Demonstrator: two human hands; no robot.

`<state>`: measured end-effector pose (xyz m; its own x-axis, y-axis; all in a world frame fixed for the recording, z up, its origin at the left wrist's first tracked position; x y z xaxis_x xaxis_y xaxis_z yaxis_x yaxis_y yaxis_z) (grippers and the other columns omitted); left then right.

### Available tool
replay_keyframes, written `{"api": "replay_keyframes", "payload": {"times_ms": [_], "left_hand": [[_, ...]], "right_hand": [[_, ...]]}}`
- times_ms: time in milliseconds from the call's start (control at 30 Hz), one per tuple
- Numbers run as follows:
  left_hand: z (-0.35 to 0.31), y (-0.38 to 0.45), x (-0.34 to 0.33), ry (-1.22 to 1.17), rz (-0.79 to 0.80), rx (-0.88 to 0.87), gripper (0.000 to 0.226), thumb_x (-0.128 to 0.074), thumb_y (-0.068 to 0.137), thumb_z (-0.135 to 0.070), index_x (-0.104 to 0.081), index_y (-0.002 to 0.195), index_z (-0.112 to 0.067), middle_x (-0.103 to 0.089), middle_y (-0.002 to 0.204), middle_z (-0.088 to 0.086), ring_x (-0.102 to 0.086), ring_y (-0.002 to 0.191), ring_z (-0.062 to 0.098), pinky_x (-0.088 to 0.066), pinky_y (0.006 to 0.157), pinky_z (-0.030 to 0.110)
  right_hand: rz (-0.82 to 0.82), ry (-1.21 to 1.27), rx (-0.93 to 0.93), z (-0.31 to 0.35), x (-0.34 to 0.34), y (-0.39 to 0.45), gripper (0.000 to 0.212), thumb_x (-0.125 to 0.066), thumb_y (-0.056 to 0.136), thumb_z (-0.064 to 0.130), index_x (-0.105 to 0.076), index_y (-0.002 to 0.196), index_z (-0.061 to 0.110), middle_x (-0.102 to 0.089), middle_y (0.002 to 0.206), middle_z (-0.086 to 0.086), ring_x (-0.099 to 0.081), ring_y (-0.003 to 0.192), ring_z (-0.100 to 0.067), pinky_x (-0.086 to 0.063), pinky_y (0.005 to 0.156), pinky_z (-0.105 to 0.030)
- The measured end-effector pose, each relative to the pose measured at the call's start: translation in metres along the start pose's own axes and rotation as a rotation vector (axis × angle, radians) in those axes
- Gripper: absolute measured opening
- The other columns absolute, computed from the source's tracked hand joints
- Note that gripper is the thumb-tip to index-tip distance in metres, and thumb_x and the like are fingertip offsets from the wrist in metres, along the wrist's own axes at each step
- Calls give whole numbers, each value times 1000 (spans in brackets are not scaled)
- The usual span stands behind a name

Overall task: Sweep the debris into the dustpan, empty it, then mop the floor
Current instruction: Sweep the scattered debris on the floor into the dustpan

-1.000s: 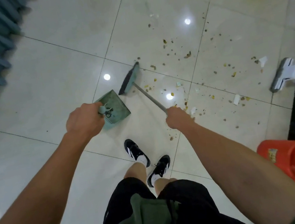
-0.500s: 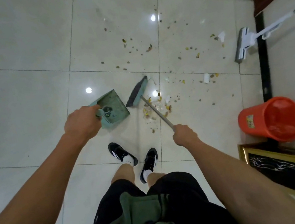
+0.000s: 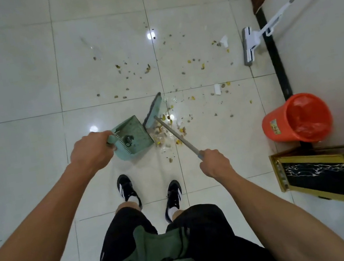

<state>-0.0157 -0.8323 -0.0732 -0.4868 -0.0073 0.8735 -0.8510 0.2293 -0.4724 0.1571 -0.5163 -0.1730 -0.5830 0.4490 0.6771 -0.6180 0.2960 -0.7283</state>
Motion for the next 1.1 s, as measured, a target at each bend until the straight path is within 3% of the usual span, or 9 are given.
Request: {"api": "replay_keyframes", "payload": {"times_ms": [200,333,533,633,833,1100], "left_hand": [[75,19,27,-13,-23,53,15,-59,93,-25,-66,105,-30,-64,84,1,-62,71,26,-53,65,35],[158,36,45,-30,-46,115,18,-57,93,-24,-66,107,-30,-64,82,-1,-62,67,23,-54,61,33],[291,51,67,-75,-66,224,13,-54,95,-28,-63,104,-30,-64,81,-1,-61,65,22,-51,57,32],[338,59,76,-84,-57,275,10,-53,94,-27,-61,99,-29,-63,78,-1,-61,64,23,-54,59,34],[376,86,90,-93,-39,295,10,-55,93,-27,-60,101,-28,-64,83,1,-63,69,28,-55,63,35],[354,146,101,-31,-16,245,19,-56,92,-25,-62,109,-30,-67,89,5,-64,73,31,-47,62,33]], "right_hand": [[-48,-19,81,100,28,28,46,-46,93,9,-53,137,18,-63,106,-6,-57,78,-22,-49,66,-32],[-67,-44,114,188,42,56,44,-46,92,9,-57,133,19,-58,92,-2,-57,74,-22,-48,63,-32],[-35,-39,168,329,47,93,36,-48,94,14,-61,127,19,-62,90,-2,-59,69,-17,-47,55,-27],[-26,-40,191,389,51,106,32,-49,94,14,-63,123,17,-63,93,-4,-60,75,-22,-43,55,-26],[-10,-39,235,475,58,138,25,-50,95,14,-64,115,12,-61,94,-6,-56,73,-24,-32,47,-23],[40,-34,210,500,62,185,26,-49,93,11,-61,116,9,-61,100,-9,-59,81,-26,-46,64,-31]]}}
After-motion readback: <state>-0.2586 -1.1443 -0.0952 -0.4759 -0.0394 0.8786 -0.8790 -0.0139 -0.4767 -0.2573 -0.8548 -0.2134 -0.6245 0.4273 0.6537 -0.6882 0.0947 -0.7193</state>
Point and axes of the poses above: each hand's wrist, its own y-axis towards the middle knuckle, its own x-axis out of the back of the hand, z = x × y, the point moved 9 cm from there along y, towards the middle knuckle
